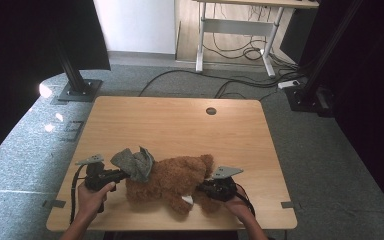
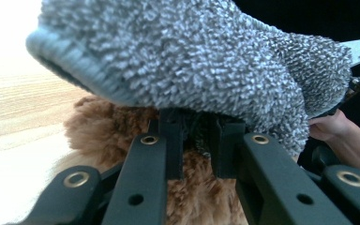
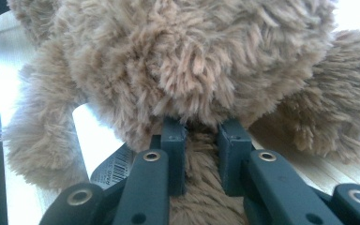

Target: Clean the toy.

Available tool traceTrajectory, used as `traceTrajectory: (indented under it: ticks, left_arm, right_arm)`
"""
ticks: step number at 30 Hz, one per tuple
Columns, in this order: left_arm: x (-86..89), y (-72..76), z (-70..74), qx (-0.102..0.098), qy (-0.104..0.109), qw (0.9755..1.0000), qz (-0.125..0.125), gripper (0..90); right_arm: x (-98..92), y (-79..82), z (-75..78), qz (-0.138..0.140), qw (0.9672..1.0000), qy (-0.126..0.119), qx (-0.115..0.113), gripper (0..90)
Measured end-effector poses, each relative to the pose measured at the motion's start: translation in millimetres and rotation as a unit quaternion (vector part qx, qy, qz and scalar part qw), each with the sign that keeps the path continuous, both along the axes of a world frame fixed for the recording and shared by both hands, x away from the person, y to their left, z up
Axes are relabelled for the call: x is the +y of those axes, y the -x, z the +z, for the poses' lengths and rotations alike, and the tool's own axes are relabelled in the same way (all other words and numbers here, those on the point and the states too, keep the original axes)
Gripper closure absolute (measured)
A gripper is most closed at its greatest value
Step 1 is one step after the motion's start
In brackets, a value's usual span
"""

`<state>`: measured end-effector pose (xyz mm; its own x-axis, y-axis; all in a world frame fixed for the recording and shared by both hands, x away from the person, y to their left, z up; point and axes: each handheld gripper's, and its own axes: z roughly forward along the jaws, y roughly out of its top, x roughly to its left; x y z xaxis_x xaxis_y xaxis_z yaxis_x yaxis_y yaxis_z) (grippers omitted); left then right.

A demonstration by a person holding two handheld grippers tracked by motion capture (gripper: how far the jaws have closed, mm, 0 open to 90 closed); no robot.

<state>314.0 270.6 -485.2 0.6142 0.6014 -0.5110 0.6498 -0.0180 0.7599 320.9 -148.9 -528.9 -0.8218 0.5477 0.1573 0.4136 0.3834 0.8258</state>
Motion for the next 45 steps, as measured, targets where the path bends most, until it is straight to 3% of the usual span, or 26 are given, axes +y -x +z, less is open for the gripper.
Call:
traceTrajectory:
  ticks: [10,19,28,32,38,45]
  left_arm:
    - [-4.4,-1.1,8.1,-0.023,0.0,0.9996,-0.016,79.2]
    - [-8.8,-4.2,30.7,-0.06,0.011,0.9978,-0.025,81.9]
    - [10.3,-1.5,56.3,-0.081,0.017,0.9963,-0.02,82.9]
    - [12.5,1.4,66.2,-0.088,-0.008,0.9958,-0.024,82.8]
    - [-12.2,-3.3,57.1,-0.075,-0.035,0.9956,-0.043,82.6]
    - [-50.2,-15.0,55.5,-0.071,-0.028,0.995,-0.065,82.7]
  right_arm:
    - [-2.1,-1.3,-1.2,-0.002,1.0,0.0,0.001,75.4]
    - [-2.2,-1.7,-1.3,-0.004,1.0,0.0,-0.003,75.0]
    - [-2.7,-2.5,-1.4,-0.005,1.0,0.0,-0.004,74.8]
    - [-2.7,-2.9,-1.5,-0.005,1.0,0.0,-0.003,74.8]
    - [-2.4,-3.4,-1.7,-0.007,1.0,0.0,-0.003,74.3]
    - [-2.1,-3.8,-2.2,-0.008,1.0,-0.001,-0.003,74.2]
